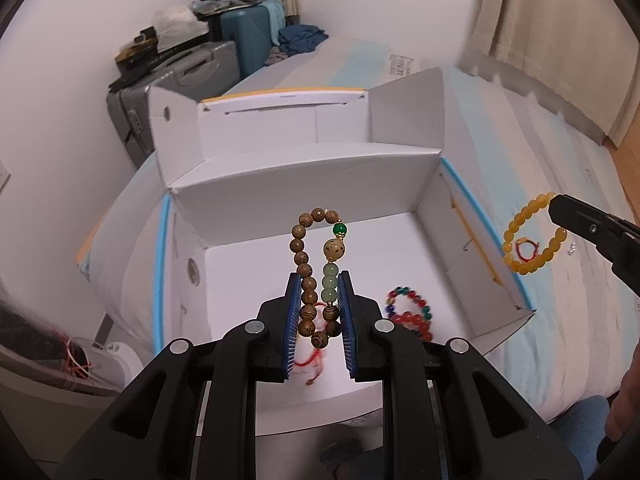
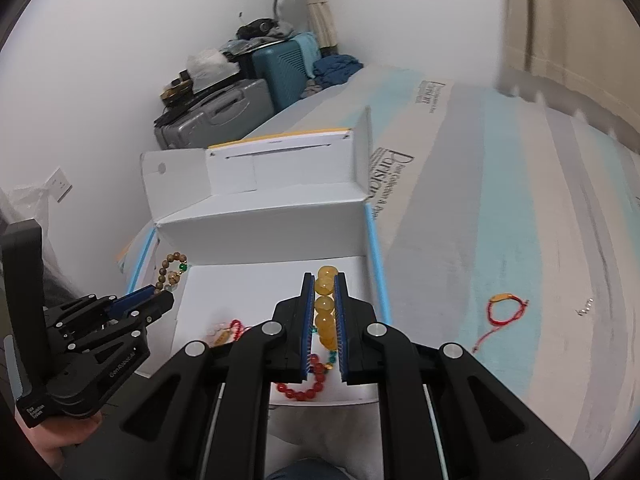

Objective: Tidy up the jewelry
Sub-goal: 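Carry the wooden-green and yellow bead bracelets over the white box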

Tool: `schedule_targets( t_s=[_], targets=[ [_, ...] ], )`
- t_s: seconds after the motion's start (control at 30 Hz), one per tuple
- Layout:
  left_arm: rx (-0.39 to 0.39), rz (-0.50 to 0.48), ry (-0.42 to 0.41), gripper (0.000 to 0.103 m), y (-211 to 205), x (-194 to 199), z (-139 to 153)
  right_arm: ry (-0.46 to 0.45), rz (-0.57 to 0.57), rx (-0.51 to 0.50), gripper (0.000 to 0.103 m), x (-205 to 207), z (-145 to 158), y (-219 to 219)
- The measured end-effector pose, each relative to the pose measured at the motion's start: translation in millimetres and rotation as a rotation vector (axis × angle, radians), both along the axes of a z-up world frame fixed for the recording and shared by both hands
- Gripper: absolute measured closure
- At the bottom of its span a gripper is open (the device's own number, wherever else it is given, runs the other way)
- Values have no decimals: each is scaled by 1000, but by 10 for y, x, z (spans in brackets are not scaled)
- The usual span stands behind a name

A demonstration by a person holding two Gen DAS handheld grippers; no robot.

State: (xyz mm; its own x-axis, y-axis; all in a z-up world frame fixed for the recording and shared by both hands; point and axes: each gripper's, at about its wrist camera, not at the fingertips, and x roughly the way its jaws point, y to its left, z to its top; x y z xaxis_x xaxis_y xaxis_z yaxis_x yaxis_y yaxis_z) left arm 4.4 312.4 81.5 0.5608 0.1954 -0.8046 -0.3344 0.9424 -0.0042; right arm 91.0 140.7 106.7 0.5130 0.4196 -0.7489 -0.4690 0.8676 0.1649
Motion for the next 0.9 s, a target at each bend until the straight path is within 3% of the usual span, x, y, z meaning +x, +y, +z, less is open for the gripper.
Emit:
schedule_targets(
  t_s=[0.5, 0.9],
  targets=[
    [-44, 26, 97, 85, 276, -70, -535, 100, 52, -66, 94, 29, -630, 410],
    [-108, -8, 195, 85, 301, 39, -959, 175, 56, -123, 94, 124, -1050, 563]
  ],
)
